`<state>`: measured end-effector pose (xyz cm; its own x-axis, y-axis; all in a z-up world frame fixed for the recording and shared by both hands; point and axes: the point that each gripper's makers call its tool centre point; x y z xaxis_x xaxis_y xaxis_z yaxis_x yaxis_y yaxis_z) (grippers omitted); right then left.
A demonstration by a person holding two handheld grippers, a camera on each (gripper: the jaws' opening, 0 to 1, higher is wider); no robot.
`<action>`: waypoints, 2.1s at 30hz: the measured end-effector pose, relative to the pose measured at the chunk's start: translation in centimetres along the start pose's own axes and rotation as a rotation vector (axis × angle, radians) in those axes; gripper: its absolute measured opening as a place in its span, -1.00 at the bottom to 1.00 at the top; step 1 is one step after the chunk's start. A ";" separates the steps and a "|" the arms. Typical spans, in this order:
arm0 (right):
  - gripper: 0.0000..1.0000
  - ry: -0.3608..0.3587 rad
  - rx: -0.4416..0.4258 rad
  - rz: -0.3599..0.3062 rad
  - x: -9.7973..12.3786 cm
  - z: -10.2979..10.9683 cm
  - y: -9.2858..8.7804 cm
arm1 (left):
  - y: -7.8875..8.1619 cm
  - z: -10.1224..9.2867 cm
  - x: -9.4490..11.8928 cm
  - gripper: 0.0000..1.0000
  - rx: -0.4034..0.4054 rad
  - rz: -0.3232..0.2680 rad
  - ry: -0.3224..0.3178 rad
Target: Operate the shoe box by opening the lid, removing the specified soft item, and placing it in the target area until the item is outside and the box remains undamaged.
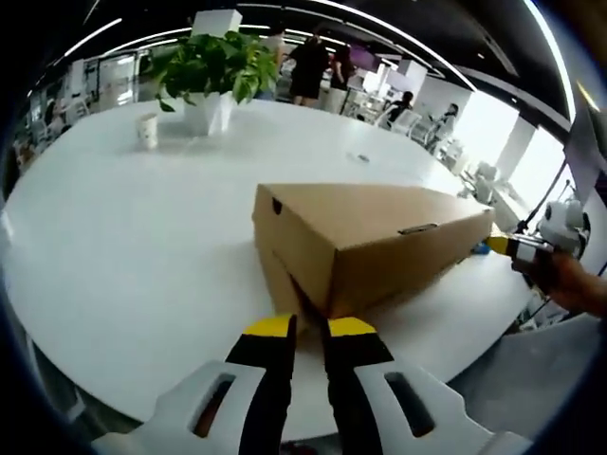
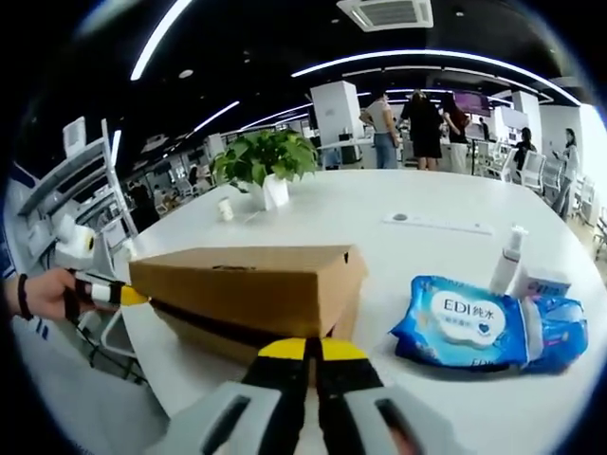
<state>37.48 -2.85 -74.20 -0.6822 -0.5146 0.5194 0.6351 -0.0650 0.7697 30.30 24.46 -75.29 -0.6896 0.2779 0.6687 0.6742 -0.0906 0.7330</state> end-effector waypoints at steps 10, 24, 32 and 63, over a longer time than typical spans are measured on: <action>-1.00 0.000 -0.018 0.021 -0.1 -0.3 -1.2 | -0.7 -0.1 0.0 -0.82 0.017 -0.001 -0.009; -1.00 0.004 -0.017 0.047 -0.2 -0.7 -1.8 | -1.1 -0.2 -0.3 -0.83 0.030 0.001 -0.014; -1.00 0.004 -0.006 0.060 -0.2 -0.9 -1.9 | -1.6 0.0 -0.2 -0.83 0.035 0.004 -0.013; -0.37 0.114 -0.150 0.024 -0.2 0.0 1.6 | 2.5 0.6 1.6 -0.43 0.170 -0.130 -0.007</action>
<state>38.64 -2.83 -73.09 -0.6264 -0.6105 0.4847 0.7031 -0.1740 0.6895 31.05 25.22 -72.42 -0.7723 0.2833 0.5686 0.6150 0.1093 0.7809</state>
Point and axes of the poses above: the point that each gripper's makers call its tool centre point, and the gripper's own axes: x roughly backward along the fingers, z roughly to its left, y roughly out of its top, and after that the axes turned 12 degrees about -x, right-handed
